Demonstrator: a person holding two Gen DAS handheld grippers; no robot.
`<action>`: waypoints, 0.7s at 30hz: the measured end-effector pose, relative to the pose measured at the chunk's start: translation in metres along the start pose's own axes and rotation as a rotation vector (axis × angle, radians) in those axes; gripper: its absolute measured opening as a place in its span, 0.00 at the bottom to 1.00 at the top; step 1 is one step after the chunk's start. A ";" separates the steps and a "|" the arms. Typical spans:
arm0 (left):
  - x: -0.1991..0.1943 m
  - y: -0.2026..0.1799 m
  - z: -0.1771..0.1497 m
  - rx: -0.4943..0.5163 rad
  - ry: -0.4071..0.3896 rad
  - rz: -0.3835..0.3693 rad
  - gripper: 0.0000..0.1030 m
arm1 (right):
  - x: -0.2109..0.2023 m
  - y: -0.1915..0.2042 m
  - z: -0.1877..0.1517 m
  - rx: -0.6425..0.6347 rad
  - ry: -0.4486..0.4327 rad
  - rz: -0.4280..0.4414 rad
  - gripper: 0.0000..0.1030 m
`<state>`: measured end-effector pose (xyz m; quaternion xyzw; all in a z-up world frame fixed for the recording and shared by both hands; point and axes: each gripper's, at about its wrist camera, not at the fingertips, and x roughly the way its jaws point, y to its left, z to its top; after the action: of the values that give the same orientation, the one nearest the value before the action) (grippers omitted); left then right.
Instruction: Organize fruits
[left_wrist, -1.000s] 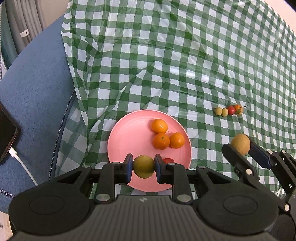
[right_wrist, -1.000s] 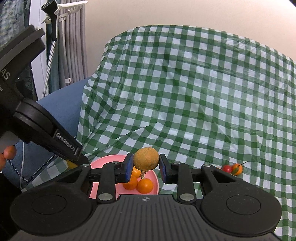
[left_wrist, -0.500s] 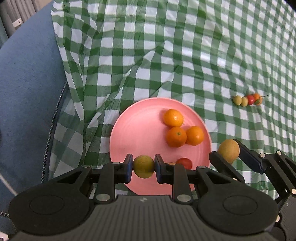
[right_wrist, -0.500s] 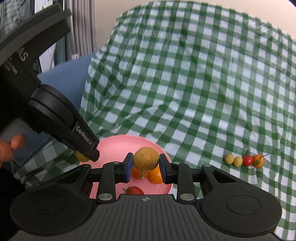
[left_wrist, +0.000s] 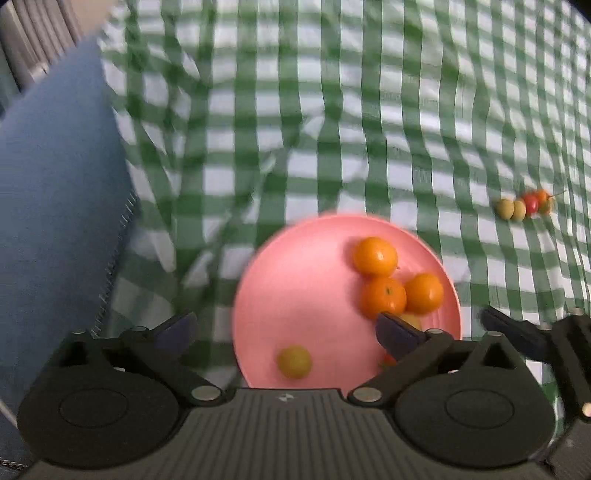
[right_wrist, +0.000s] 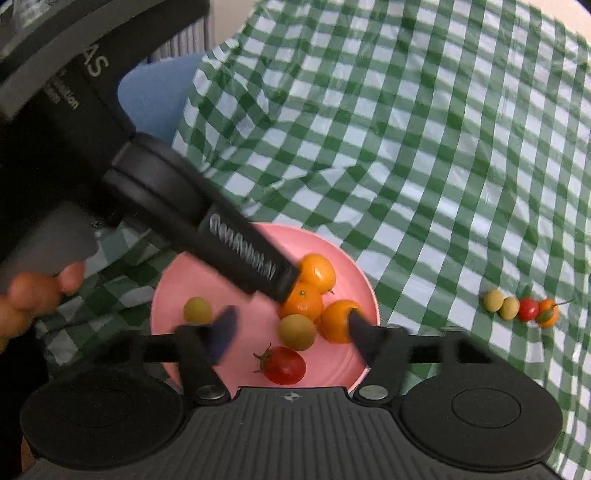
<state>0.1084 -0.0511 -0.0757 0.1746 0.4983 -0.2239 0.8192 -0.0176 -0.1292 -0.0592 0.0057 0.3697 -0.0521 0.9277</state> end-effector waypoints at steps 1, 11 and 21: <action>-0.003 0.001 -0.002 0.013 0.010 -0.004 1.00 | -0.006 0.001 -0.001 0.004 0.000 -0.001 0.81; -0.055 0.009 -0.060 -0.010 -0.010 0.084 1.00 | -0.063 0.005 -0.029 0.156 0.048 -0.093 0.89; -0.108 0.003 -0.101 -0.026 -0.099 0.081 1.00 | -0.118 0.016 -0.036 0.164 -0.085 -0.201 0.91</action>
<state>-0.0079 0.0232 -0.0232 0.1727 0.4527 -0.1925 0.8533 -0.1261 -0.1009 -0.0050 0.0425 0.3231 -0.1750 0.9291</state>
